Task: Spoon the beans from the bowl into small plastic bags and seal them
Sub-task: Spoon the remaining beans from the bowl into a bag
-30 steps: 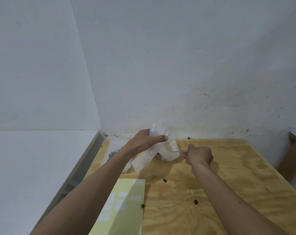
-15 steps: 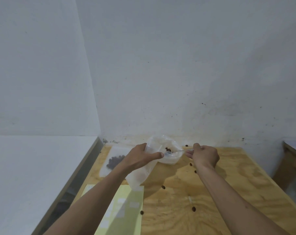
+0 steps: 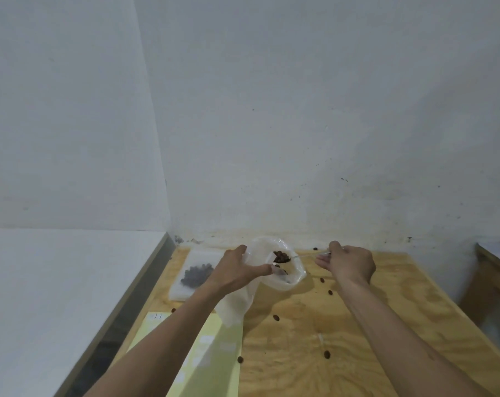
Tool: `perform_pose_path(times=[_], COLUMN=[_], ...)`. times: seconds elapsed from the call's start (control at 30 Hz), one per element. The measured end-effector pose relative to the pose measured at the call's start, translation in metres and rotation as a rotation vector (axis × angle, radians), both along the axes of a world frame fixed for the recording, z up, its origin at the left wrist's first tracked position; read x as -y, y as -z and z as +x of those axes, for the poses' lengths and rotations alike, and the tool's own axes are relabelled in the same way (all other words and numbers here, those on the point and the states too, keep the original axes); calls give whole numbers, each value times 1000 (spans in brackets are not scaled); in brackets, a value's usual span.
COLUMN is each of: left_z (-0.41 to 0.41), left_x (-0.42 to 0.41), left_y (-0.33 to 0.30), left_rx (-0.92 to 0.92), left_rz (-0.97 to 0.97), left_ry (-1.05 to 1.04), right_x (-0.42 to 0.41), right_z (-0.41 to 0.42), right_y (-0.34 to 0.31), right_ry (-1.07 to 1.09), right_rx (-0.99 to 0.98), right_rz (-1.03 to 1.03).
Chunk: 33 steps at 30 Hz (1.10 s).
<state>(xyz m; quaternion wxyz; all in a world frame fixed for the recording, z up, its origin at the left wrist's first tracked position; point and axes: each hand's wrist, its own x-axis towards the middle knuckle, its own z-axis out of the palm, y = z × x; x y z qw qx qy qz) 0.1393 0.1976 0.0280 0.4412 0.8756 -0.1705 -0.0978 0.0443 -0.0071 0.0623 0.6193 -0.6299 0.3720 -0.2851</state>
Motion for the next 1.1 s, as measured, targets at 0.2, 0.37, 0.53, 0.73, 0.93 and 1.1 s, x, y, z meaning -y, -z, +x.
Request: perform_pose_path(times=[0.2,0.37,0.53,0.73,0.93,1.1], left_z=[-3,-2,-6,-2,2,-2], left_x=[-1,3,8,8,8,14], left_y=[5,11,9,4,5,-3], left_rx=[5,32,62,-25,-98,-93], left_rz=[-52,7,41,85,3,-29], left_ry=[-10,6,26,21,39,26], right_x=[10,13,-2,-19,-7,-6], right_z=[-8,-8,-8,-13,-17,-14], right_y=[-22,-39,-37,-28,-5,57], right_ry=[-20,-41,-187,-367,-299,-401], right_rx=[52,105,70,298,294,32], right_rz=[-45,-73,-252,-809,-1217,-1492])
